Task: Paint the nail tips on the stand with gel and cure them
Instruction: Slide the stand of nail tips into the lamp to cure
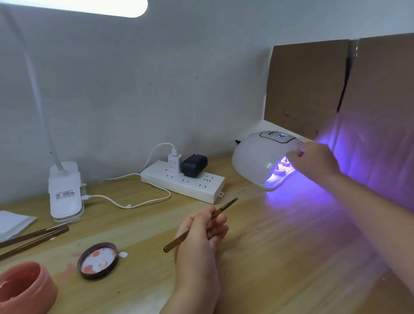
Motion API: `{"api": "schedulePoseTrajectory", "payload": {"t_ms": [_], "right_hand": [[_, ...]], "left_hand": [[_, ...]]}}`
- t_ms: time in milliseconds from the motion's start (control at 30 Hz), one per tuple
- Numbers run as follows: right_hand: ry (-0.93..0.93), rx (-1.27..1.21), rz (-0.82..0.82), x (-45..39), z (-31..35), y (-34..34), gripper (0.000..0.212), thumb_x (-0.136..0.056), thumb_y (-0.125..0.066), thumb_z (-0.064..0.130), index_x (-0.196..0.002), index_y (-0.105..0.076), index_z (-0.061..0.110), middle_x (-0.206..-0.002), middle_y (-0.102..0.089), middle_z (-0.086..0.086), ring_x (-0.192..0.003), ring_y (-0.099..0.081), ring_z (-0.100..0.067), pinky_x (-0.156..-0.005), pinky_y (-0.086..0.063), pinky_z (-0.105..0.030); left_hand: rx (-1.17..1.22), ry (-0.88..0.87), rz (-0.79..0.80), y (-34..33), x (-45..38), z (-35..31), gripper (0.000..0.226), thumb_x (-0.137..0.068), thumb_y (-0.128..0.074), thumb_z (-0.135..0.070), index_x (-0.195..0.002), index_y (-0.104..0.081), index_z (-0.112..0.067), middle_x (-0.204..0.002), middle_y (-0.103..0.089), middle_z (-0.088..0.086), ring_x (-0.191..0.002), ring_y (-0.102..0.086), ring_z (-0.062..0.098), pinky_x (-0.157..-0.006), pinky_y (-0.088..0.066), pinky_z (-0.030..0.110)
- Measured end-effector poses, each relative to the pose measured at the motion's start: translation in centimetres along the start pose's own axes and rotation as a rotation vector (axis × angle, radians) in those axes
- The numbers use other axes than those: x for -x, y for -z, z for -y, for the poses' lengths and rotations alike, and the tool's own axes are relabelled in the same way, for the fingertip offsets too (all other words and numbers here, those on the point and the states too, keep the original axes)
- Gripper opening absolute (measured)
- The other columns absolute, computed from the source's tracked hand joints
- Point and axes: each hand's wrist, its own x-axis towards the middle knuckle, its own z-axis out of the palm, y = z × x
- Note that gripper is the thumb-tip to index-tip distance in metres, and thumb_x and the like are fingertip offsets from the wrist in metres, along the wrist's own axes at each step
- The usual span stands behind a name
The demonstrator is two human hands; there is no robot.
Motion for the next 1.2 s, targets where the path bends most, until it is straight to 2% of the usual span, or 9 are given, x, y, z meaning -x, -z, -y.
{"api": "schedulePoseTrajectory", "payload": {"t_ms": [100,167,233,367,633,767,933,1100,1200], "right_hand": [[0.121,-0.122,-0.058,-1.9,2.3,1.2,0.021,-0.081,-0.055,0.023,-0.062,-0.052,0.017,-0.054,-0.045,0.005,-0.056,-0.043,-0.017,-0.051,-0.034,-0.027],[0.111,-0.098,0.126,-3.3,4.3,1.1,0.018,-0.089,-0.052,0.015,-0.099,-0.067,0.016,-0.079,-0.060,0.000,-0.079,-0.058,-0.026,-0.067,-0.044,-0.033],[0.071,0.056,0.320,-4.5,5.3,0.6,0.034,-0.096,-0.043,0.006,-0.127,-0.057,0.001,-0.117,-0.062,-0.017,-0.111,-0.056,-0.034,-0.089,-0.043,-0.036],[0.059,0.253,0.462,-5.9,6.5,0.5,0.038,-0.101,-0.035,0.006,-0.135,-0.052,0.003,-0.142,-0.049,-0.014,-0.129,-0.046,-0.030,-0.102,-0.038,-0.032],[-0.005,0.104,0.500,-6.9,6.1,0.3,0.034,-0.099,-0.044,0.012,-0.129,-0.058,0.005,-0.136,-0.054,-0.013,-0.122,-0.051,-0.031,-0.097,-0.041,-0.033],[-0.057,-0.058,0.448,-4.4,5.1,0.6,0.032,-0.092,-0.049,0.014,-0.124,-0.051,0.008,-0.119,-0.059,-0.020,-0.091,-0.053,-0.025,-0.073,-0.039,-0.031],[0.224,-0.236,0.225,4.6,6.8,2.7,0.024,-0.091,-0.054,0.017,-0.114,-0.061,0.016,-0.080,-0.062,0.004,-0.071,-0.055,-0.013,-0.063,-0.039,-0.029],[0.429,-0.379,0.480,13.6,13.1,6.1,0.045,-0.094,-0.046,0.010,-0.119,-0.058,0.046,-0.071,-0.070,0.011,-0.061,-0.061,-0.019,-0.061,-0.051,-0.031],[0.441,-0.410,0.587,16.4,16.6,6.5,0.052,-0.093,-0.040,0.005,-0.126,-0.056,0.043,-0.086,-0.071,0.008,-0.064,-0.065,-0.011,-0.062,-0.049,-0.022]], "left_hand": [[0.004,-0.006,-0.005,0.0,0.0,0.0,0.014,-0.093,-0.054,-0.003,-0.086,-0.066,0.002,-0.067,-0.069,0.011,-0.061,-0.067,0.015,-0.061,-0.059,0.024],[0.009,-0.003,-0.016,0.0,0.0,0.0,0.014,-0.092,-0.054,-0.003,-0.086,-0.066,0.001,-0.067,-0.069,0.011,-0.061,-0.067,0.015,-0.062,-0.059,0.026],[0.010,0.003,-0.018,0.0,0.0,0.0,0.014,-0.092,-0.055,-0.003,-0.087,-0.067,0.001,-0.067,-0.069,0.012,-0.062,-0.067,0.015,-0.063,-0.057,0.027],[0.011,0.002,-0.011,0.0,0.0,0.1,0.014,-0.093,-0.054,-0.004,-0.088,-0.066,0.002,-0.067,-0.069,0.012,-0.062,-0.067,0.015,-0.064,-0.056,0.027],[0.035,0.013,-0.020,0.2,-0.3,0.2,0.014,-0.093,-0.054,-0.003,-0.087,-0.066,0.003,-0.066,-0.069,0.012,-0.061,-0.066,0.016,-0.061,-0.058,0.025],[0.048,0.035,-0.026,0.2,-0.4,0.0,0.014,-0.094,-0.054,-0.003,-0.087,-0.065,0.003,-0.065,-0.069,0.012,-0.060,-0.066,0.015,-0.061,-0.058,0.025],[0.005,-0.039,-0.085,-0.1,0.3,-0.7,0.006,-0.094,-0.058,-0.004,-0.092,-0.062,-0.007,-0.066,-0.067,0.006,-0.058,-0.065,0.011,-0.069,-0.055,0.028],[-0.160,-0.249,-0.129,-0.3,1.9,-3.0,0.005,-0.088,-0.070,-0.017,-0.086,-0.066,-0.017,-0.072,-0.067,-0.007,-0.072,-0.066,0.013,-0.061,-0.049,0.015],[-0.209,-0.389,-0.031,0.0,3.6,-5.6,0.004,-0.088,-0.070,-0.011,-0.086,-0.069,-0.014,-0.072,-0.070,-0.008,-0.073,-0.065,0.006,-0.067,-0.051,0.017]]}}
